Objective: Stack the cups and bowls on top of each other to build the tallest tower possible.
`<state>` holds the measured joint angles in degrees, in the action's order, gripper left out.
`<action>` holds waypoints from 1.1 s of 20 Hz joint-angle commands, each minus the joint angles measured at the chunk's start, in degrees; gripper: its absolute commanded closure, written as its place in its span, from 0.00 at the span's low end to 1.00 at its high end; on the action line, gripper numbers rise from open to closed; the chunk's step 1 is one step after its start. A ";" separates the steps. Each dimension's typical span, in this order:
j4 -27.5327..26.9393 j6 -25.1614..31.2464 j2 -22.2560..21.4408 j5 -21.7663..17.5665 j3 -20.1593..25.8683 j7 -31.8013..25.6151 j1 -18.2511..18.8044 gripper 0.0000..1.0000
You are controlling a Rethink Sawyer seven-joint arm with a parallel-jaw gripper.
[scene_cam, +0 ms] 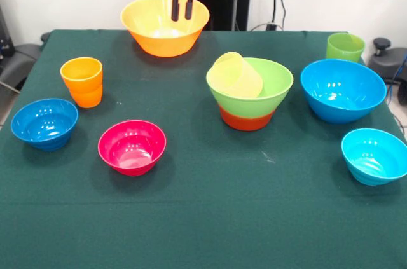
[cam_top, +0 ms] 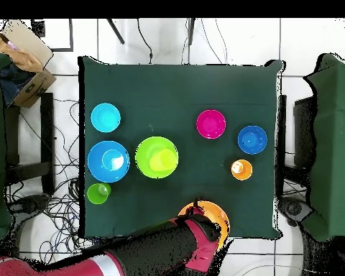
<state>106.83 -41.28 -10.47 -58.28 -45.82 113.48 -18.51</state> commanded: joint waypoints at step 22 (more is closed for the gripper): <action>-1.02 1.48 2.49 -21.96 -0.93 9.23 -11.54 0.00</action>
<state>110.22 -42.94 -7.13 -72.08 -49.84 113.45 -27.24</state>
